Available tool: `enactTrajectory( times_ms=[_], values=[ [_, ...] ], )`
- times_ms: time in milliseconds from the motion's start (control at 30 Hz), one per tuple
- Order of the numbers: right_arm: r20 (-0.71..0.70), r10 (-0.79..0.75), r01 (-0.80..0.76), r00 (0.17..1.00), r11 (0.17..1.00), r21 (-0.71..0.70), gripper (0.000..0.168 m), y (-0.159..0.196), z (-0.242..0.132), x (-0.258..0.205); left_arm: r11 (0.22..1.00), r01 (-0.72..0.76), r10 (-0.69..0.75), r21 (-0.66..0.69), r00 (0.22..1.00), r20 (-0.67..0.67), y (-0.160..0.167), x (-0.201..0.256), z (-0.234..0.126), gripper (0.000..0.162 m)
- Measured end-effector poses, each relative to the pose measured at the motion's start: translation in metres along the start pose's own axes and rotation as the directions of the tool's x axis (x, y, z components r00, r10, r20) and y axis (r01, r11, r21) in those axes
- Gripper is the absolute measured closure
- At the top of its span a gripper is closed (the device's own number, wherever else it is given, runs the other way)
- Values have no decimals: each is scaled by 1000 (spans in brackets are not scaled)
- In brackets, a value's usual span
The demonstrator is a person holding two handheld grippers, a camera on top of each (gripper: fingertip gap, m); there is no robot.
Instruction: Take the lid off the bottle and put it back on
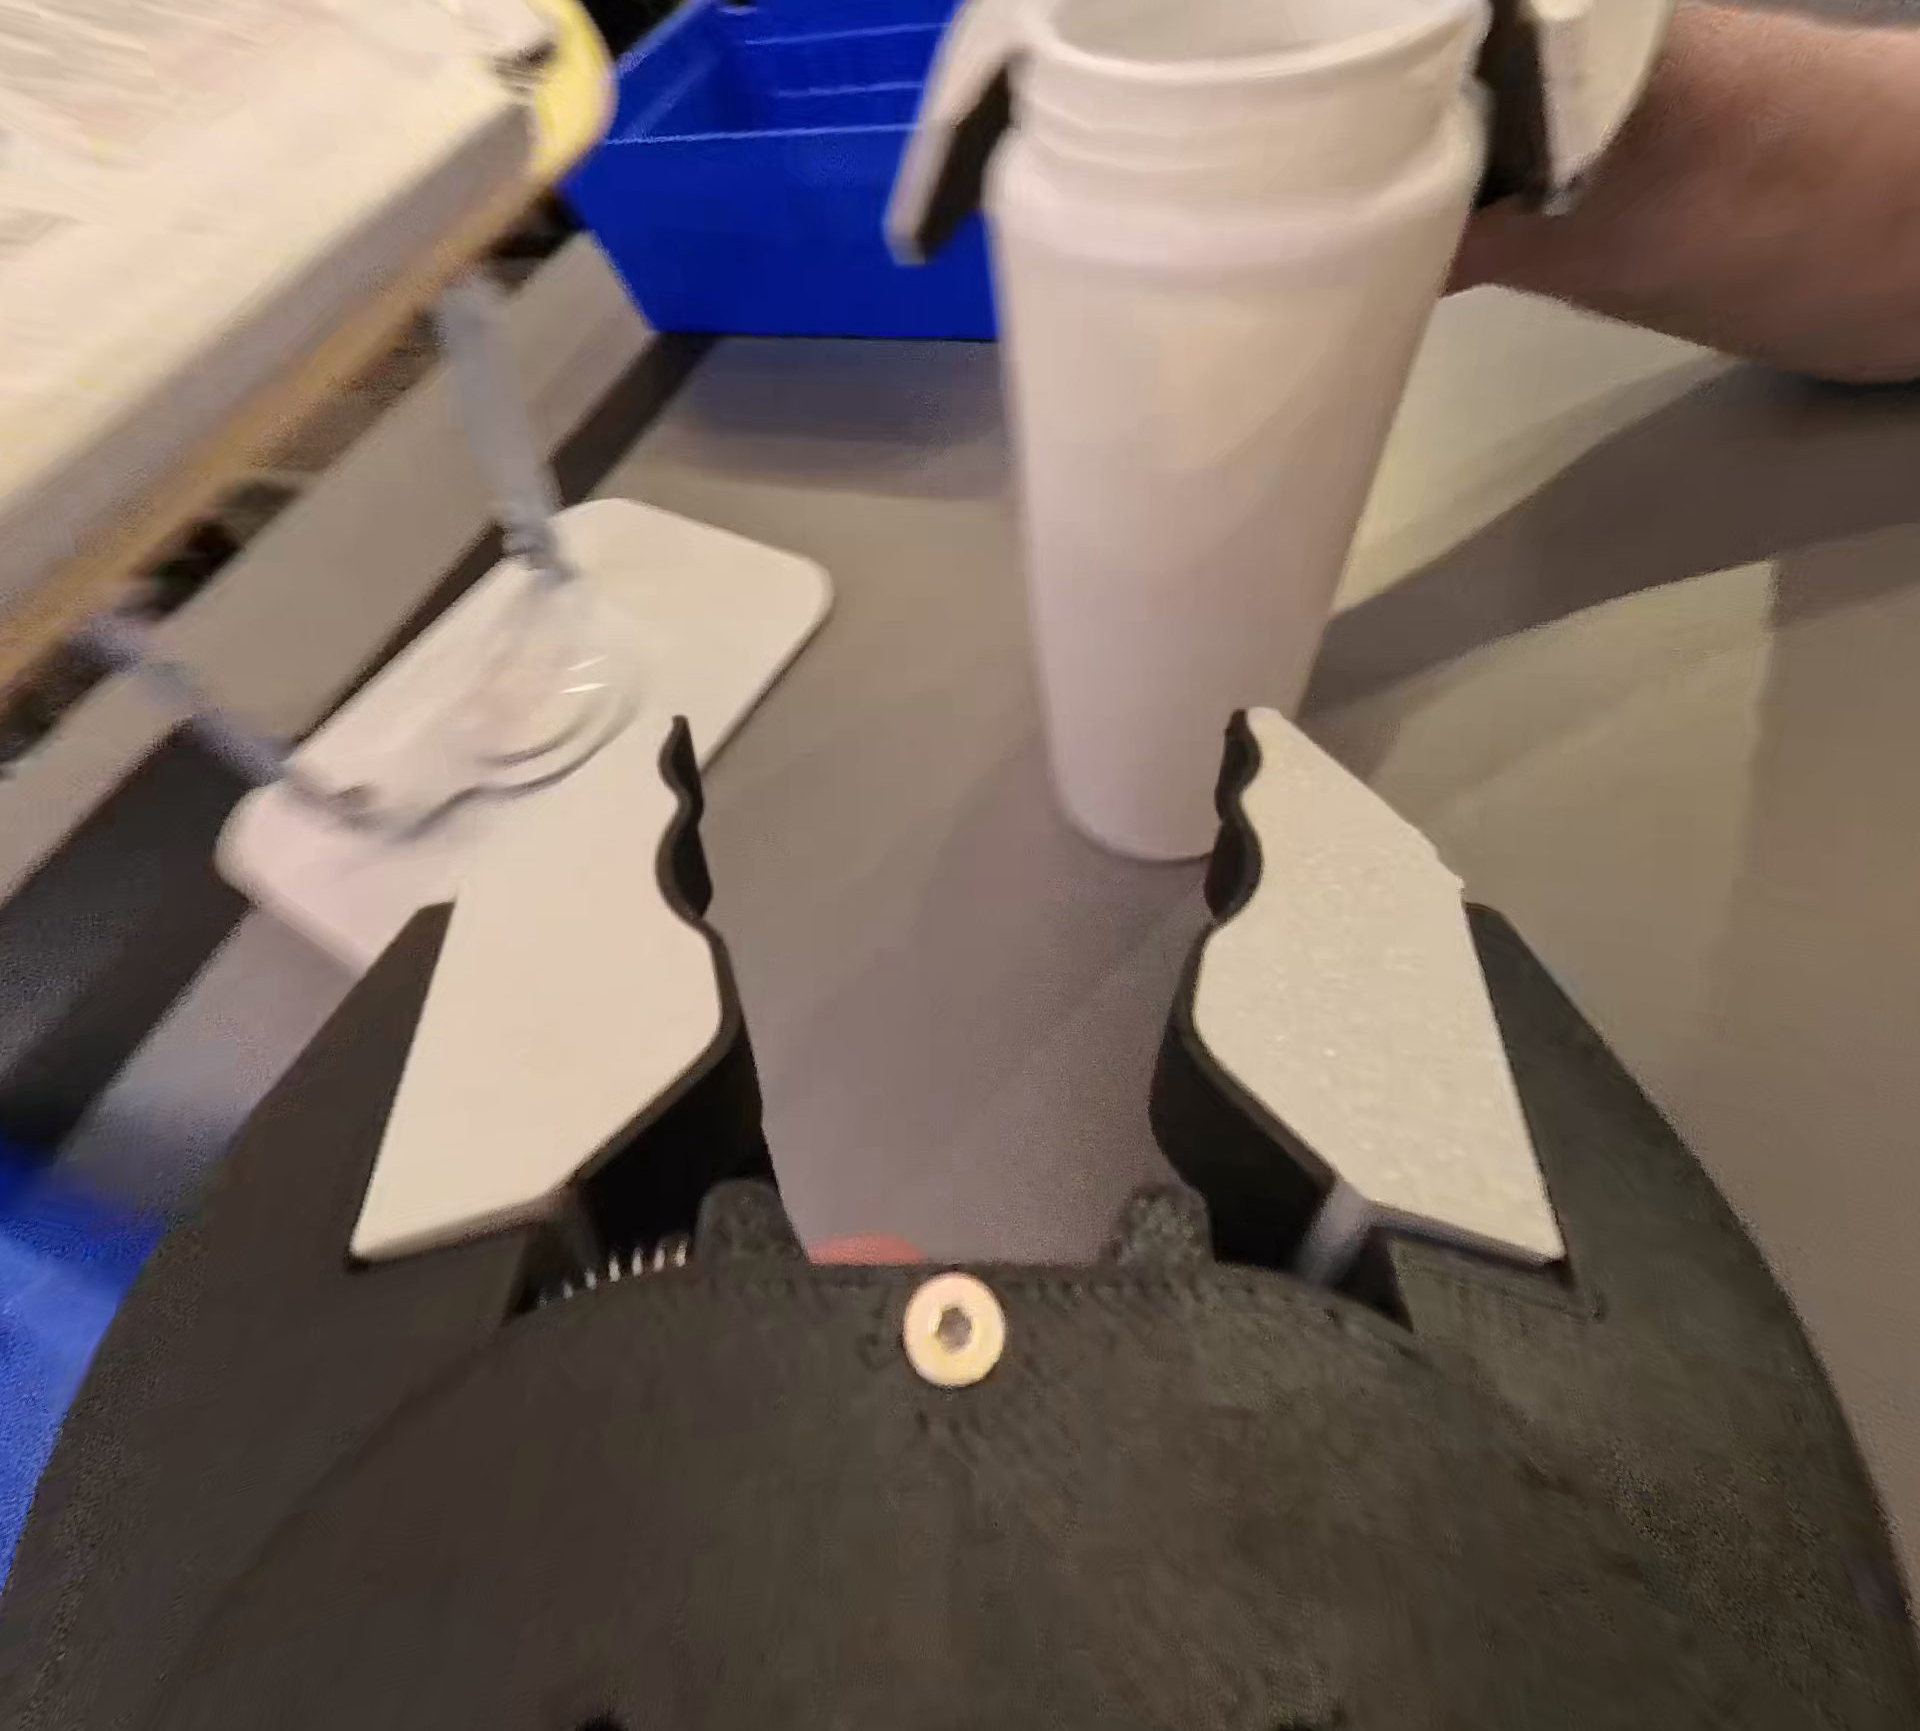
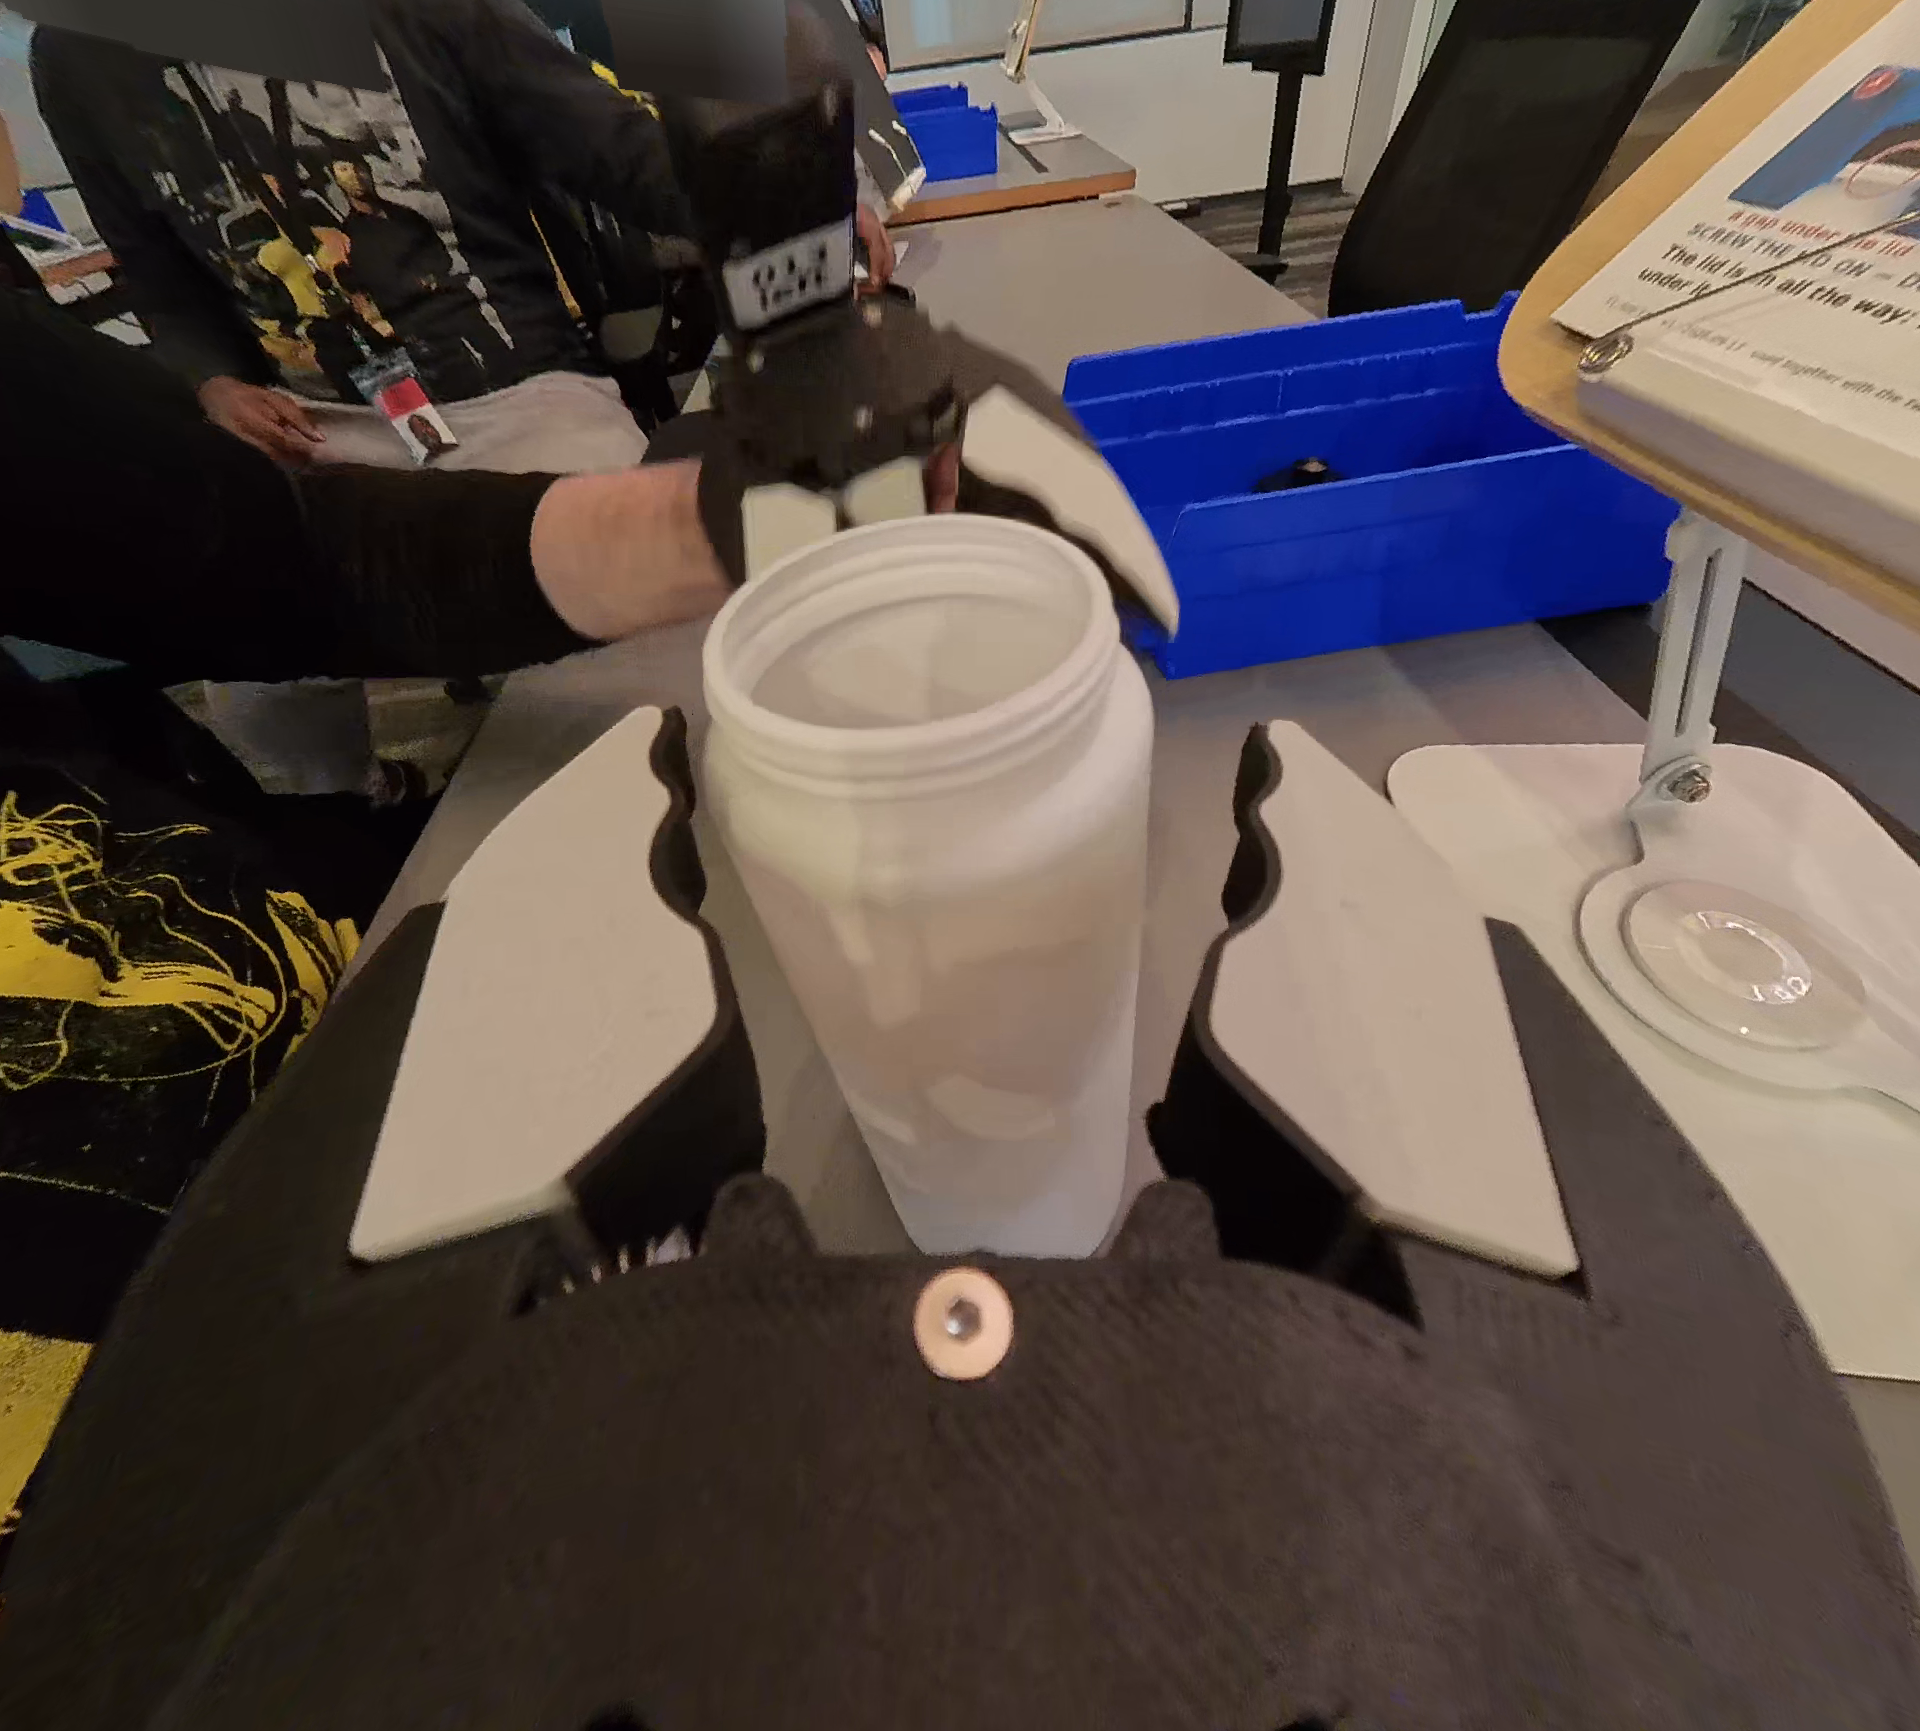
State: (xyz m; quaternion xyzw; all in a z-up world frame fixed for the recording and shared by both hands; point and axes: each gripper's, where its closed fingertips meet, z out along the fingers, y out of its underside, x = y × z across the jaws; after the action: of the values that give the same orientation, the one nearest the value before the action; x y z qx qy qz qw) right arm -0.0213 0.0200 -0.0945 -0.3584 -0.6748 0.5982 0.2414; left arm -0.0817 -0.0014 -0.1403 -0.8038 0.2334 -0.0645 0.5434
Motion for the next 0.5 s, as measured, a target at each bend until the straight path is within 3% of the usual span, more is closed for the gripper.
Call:
enactTrajectory(
  times_ms=[133, 267, 367, 500],
  values=[
    [3, -5, 5, 1000, 1000, 20, 68, -1, -6, -1, 981, -61, 97, -185, 976, 195, 9, -81, -66, 67],
    [-4, -3, 4, 1000, 999, 46, 68, -1, -13, 0, 868, -68, 216, -491, 944, 251, 51, -171, -109, 66],
    [-17, -3, 4, 1000, 999, 50, 69, 2, -18, 2, 692, -37, 248, -721, 950, 189, 106, -227, -128, 64],
    [-30, 12, -11, 999, 999, 44, 70, 10, -22, 6, 462, -40, 228, -886, 971, 75, 171, -270, -140, 62]
  ],
)
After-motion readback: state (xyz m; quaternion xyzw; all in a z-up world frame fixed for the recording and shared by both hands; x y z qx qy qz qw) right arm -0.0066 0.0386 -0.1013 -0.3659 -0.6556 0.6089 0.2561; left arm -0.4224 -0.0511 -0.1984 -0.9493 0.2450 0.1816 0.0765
